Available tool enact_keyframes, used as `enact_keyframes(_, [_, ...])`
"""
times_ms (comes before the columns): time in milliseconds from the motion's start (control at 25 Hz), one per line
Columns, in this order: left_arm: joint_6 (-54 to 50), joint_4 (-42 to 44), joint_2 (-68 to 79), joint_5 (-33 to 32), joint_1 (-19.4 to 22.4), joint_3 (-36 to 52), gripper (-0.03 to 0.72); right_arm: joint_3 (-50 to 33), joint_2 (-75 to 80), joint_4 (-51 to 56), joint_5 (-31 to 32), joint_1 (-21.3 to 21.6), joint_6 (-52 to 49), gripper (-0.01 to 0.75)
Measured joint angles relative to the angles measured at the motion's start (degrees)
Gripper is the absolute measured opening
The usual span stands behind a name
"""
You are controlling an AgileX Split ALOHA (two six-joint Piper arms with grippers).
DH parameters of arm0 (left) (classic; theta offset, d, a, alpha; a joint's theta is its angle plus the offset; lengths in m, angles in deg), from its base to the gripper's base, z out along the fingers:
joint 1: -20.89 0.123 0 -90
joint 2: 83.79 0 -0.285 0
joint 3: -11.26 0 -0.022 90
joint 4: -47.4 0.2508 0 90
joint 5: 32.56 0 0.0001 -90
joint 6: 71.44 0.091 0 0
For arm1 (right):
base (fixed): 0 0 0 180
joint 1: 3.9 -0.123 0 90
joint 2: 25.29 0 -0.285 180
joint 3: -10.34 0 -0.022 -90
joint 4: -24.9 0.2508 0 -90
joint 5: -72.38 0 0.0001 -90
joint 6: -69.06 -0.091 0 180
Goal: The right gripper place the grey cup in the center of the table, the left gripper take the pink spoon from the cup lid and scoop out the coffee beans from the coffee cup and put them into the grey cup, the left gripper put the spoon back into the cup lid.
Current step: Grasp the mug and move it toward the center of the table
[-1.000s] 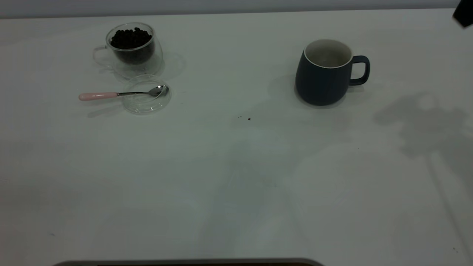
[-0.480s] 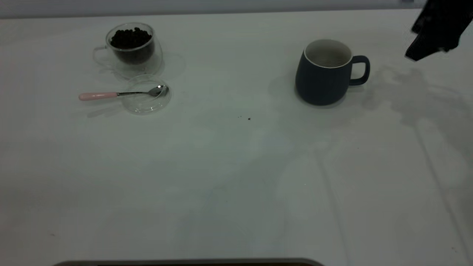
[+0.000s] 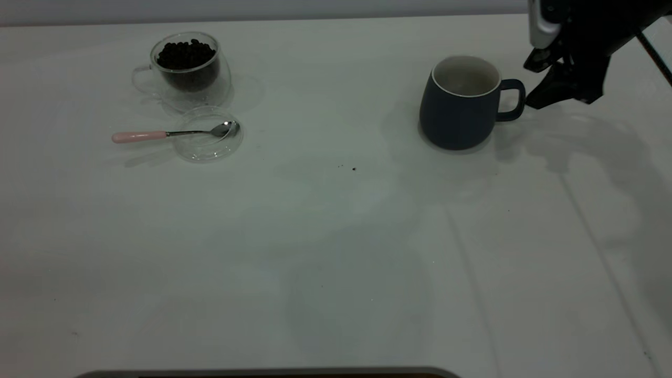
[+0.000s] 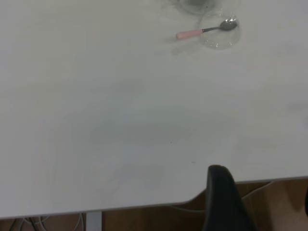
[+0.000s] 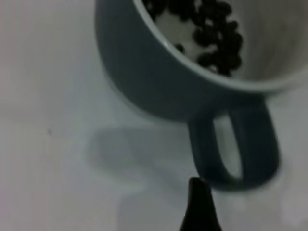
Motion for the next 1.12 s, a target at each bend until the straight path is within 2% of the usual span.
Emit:
enact_keyframes(400, [0.00,0.00,0.00,0.00,0.00,0.00,0.461,0.36,1.51,6.28,-0.59,-8.76,0.04,0.591])
enact_keyframes(800, [0.00,0.00,0.00,0.00,0.00,0.00,0.461,2.18,3.05,15.47,-4.84,-18.11,0.04,0.584])
enact_keyframes(1000, [0.00,0.00,0.00,0.00,0.00,0.00,0.461,3.37,3.88,17.59,-4.84,-19.35,-0.45,0.551])
enact_keyframes(1120, [0.00,0.00,0.00,0.00,0.00,0.00,0.461,1.28,2.25,16.16,-5.02,-19.13,-5.89,0.528])
